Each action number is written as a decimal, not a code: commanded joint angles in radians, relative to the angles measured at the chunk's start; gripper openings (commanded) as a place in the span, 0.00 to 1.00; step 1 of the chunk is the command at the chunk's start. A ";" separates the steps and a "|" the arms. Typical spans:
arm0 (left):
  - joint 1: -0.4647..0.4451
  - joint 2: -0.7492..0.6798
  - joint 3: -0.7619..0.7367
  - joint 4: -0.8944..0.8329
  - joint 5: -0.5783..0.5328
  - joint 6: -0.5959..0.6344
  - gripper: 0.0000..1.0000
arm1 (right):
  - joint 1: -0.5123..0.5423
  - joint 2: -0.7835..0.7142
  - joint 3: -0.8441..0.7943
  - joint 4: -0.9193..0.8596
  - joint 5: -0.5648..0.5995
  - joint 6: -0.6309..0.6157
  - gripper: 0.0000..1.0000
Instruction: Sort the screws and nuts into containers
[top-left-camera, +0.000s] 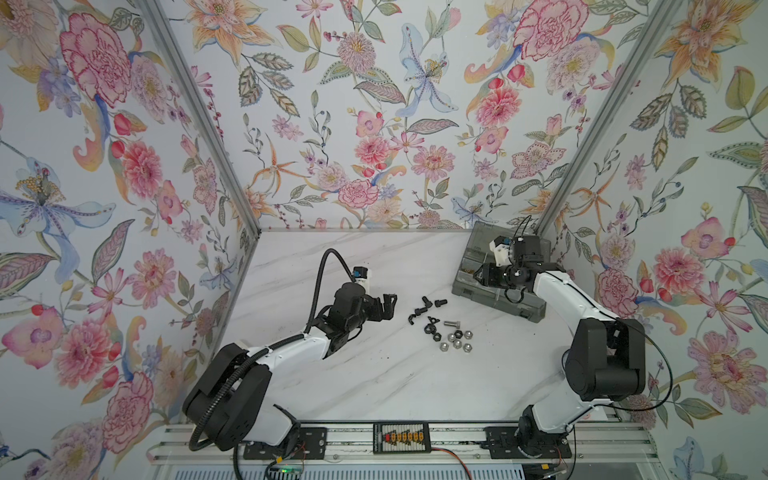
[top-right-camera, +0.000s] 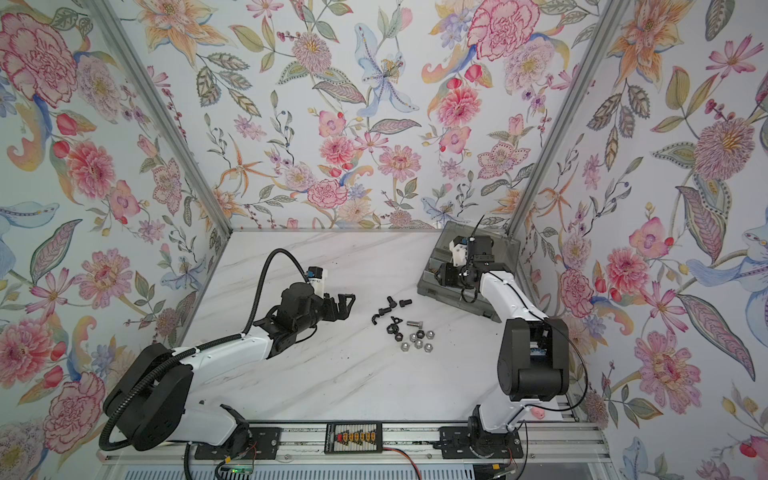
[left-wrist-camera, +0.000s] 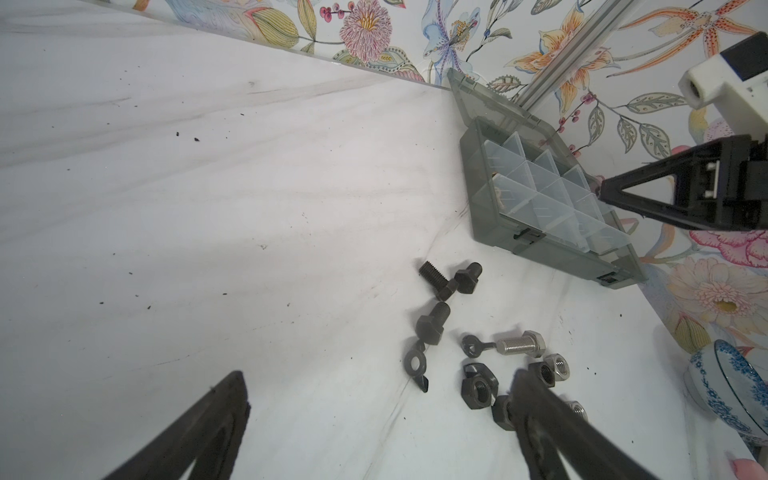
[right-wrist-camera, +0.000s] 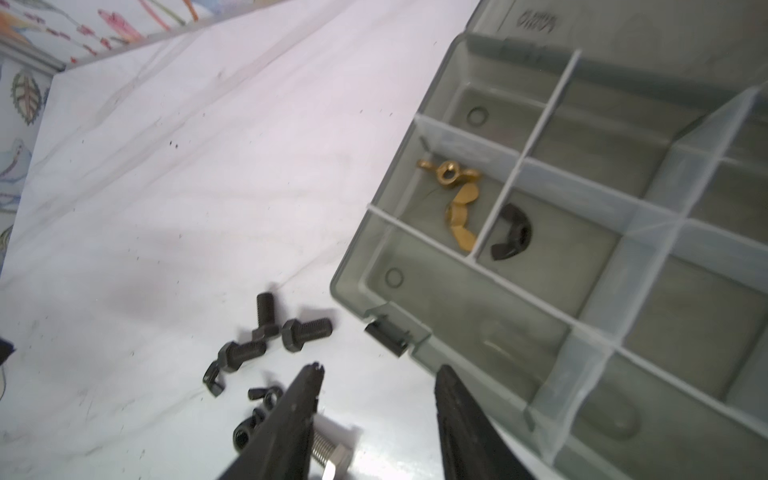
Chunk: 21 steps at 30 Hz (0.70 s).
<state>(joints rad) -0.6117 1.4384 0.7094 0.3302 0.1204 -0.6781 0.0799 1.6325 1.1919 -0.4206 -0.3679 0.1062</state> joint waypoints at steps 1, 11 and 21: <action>-0.010 0.007 0.012 0.001 0.004 0.002 0.99 | 0.066 -0.026 -0.034 -0.050 -0.021 -0.036 0.49; -0.010 -0.008 -0.008 0.006 -0.005 -0.001 0.99 | 0.286 0.031 -0.019 -0.042 -0.020 0.010 0.50; -0.010 -0.040 -0.046 0.000 -0.027 0.001 0.99 | 0.435 0.082 0.017 -0.023 0.146 0.301 0.54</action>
<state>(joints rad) -0.6117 1.4242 0.6846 0.3332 0.1177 -0.6781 0.4934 1.7058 1.1770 -0.4450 -0.3050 0.2897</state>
